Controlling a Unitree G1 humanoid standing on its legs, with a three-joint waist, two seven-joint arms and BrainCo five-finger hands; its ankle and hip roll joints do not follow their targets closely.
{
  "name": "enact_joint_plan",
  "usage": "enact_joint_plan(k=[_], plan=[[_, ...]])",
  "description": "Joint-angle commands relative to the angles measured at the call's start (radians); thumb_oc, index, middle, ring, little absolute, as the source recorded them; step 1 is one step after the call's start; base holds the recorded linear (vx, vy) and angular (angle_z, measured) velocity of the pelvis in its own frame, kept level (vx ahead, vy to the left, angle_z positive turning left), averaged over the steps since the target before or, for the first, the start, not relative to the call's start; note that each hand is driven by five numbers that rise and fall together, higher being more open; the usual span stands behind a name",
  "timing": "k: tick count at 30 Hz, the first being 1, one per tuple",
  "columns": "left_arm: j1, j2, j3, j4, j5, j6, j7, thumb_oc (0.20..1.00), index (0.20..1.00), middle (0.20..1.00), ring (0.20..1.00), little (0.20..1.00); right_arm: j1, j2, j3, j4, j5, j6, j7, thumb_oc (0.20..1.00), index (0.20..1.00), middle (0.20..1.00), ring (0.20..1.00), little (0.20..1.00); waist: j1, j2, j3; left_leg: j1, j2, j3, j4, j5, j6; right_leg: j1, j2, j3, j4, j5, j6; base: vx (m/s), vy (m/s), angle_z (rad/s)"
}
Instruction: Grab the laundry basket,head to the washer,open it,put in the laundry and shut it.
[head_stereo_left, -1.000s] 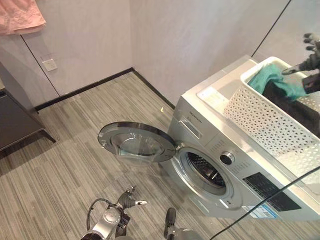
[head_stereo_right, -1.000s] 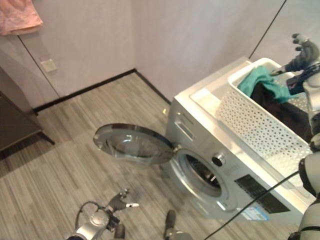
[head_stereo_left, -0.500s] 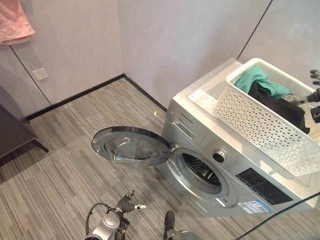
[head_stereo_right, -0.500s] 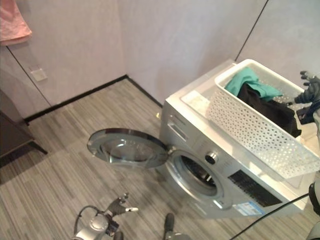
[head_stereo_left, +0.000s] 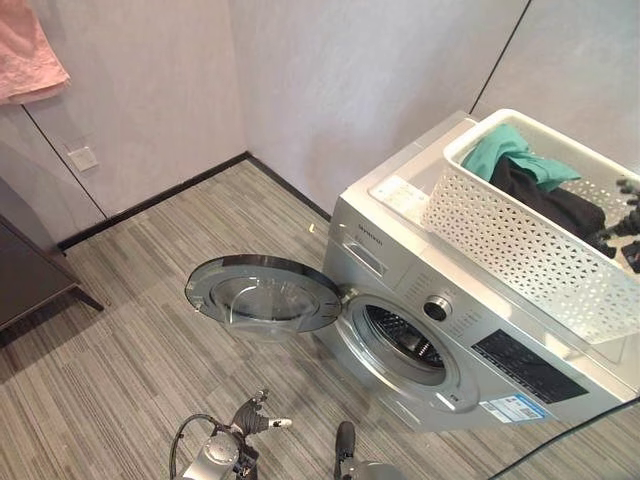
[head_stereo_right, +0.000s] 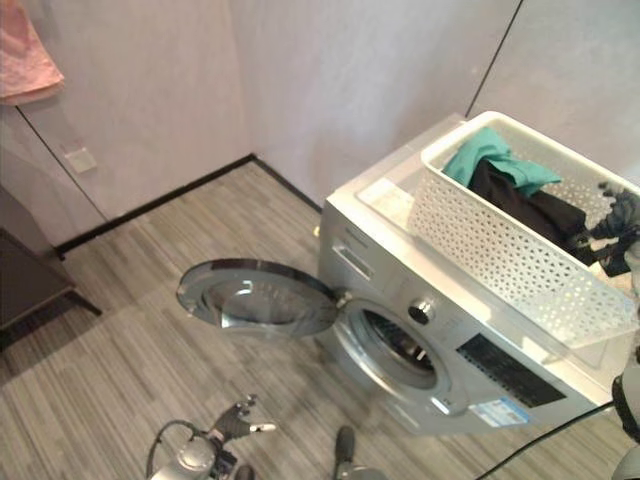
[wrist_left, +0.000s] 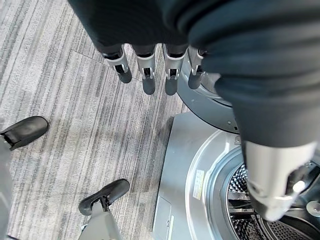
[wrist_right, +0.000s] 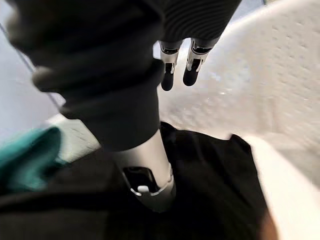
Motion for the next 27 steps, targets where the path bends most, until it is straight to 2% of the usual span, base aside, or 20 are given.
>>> enact_joint_plan(k=[1,5,11,19,21,22,27], plan=[[-0.062,0.01,-0.026,-0.056,-0.017,-0.048,0.0,1.0,1.0,1.0,1.0,1.0,-0.123,-0.023,0.034,0.077,-0.053,-0.005,-0.002,1.0,1.0,1.0,1.0,1.0,0.026,-0.03,0.052,-0.017,0.031,-0.005,0.004,-0.029,0.005,0.09,-0.062,0.027,0.028,-0.15,0.09,0.0,0.0,0.0],[-0.068,0.01,-0.048,-0.076,-0.019,-0.048,-0.004,1.0,1.0,1.0,1.0,1.0,-0.157,0.018,0.049,0.141,-0.091,0.001,-0.005,1.0,1.0,1.0,1.0,1.0,0.036,-0.027,0.06,-0.031,0.029,-0.015,0.004,-0.024,0.005,0.085,-0.063,0.017,0.024,-0.15,0.089,0.0,-0.001,0.01],[-0.093,0.015,-0.081,-0.154,-0.046,-0.047,-0.01,1.0,1.0,1.0,1.0,1.0,-0.178,0.13,0.002,0.2,-0.066,0.011,-0.048,1.0,1.0,1.0,1.0,1.0,0.064,-0.015,0.08,-0.069,0.025,-0.033,0.004,-0.012,0.008,0.07,-0.065,0.002,0.014,-0.145,0.088,-0.01,-0.009,0.05],[-0.081,0.018,-0.087,-0.146,-0.028,-0.037,-0.016,1.0,1.0,1.0,1.0,1.0,-0.152,0.18,0.015,0.21,-0.119,0.019,-0.041,1.0,1.0,1.0,1.0,1.0,0.077,-0.013,0.074,-0.068,0.022,-0.045,0.004,-0.014,0.012,0.084,-0.068,-0.016,0.015,-0.15,0.085,0.01,-0.001,0.13],[-0.077,0.021,-0.082,-0.139,-0.027,-0.036,-0.015,1.0,1.0,1.0,1.0,1.0,-0.151,0.177,0.016,0.222,-0.138,0.02,-0.042,0.426,0.426,0.426,0.426,0.426,0.08,-0.016,0.072,-0.065,0.021,-0.047,0.004,-0.016,0.013,0.088,-0.069,-0.017,0.016,-0.15,0.086,0.01,0.005,0.02],[-0.077,0.021,-0.08,-0.137,-0.027,-0.036,-0.015,1.0,1.0,1.0,1.0,1.0,-0.151,0.174,0.016,0.227,-0.141,0.021,-0.043,0.2,0.2,0.2,0.2,0.2,0.08,-0.016,0.072,-0.063,0.021,-0.047,0.004,-0.017,0.013,0.089,-0.069,-0.017,0.017,-0.15,0.086,0.01,0.012,0.05],[-0.08,0.02,-0.067,-0.118,-0.018,-0.035,-0.007,1.0,1.0,1.0,1.0,1.0,-0.133,0.145,-0.006,0.223,-0.126,0.024,-0.042,0.2,0.2,0.2,0.2,0.2,0.074,-0.023,0.064,-0.046,0.021,-0.045,0.004,-0.025,0.014,0.102,-0.071,-0.016,0.019,-0.153,0.086,0.0,0.002,0.01]])
